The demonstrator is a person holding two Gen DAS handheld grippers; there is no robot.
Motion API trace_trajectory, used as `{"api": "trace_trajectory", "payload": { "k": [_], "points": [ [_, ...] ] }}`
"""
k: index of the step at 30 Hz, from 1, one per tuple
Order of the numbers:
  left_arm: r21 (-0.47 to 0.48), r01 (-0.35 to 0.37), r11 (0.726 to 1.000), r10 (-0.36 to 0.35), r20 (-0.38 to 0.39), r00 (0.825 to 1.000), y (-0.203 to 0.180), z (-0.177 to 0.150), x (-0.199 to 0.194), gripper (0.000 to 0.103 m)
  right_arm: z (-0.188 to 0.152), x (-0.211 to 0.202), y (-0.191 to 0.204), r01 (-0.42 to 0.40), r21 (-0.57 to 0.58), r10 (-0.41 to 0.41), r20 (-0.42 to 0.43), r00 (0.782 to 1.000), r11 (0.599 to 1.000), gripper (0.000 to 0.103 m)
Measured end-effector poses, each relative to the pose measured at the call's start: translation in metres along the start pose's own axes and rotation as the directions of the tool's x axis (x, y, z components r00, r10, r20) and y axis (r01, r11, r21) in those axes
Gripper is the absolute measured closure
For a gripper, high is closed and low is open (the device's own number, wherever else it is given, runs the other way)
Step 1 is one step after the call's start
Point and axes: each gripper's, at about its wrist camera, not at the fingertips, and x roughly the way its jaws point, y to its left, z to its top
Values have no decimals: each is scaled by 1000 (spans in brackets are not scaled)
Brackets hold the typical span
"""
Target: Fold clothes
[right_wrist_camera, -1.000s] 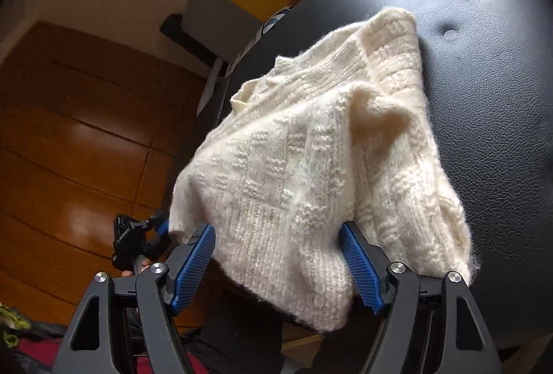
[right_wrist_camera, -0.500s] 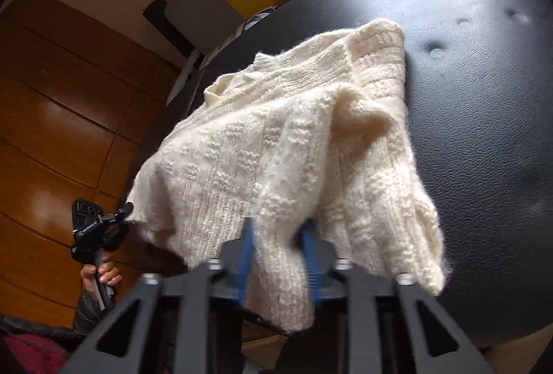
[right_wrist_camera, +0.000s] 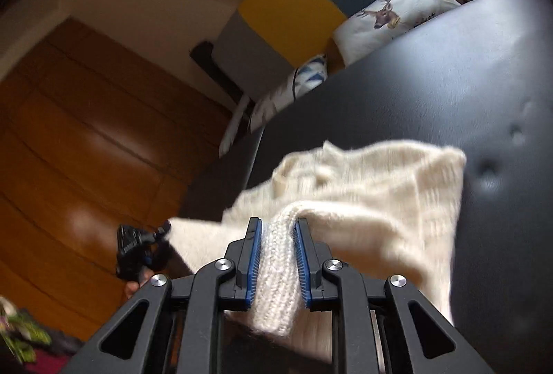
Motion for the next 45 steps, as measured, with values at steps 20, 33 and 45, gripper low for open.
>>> {"api": "trace_trajectory", "payload": {
  "k": [20,33,45],
  "points": [
    [-239,-181,954,179,-29,983,67,23,45,83,37,6,-47,172,115,-184,108,977,978,25],
    [127,-388,913,400,-91,912,33,-6,58,96,3,102,-5,585,-540,-688,14,725,605,88],
    [147,-412,899,418,-11,908,12,-3,45,88,15,57,-31,627,-250,-638,45,768,737,82]
  ]
}}
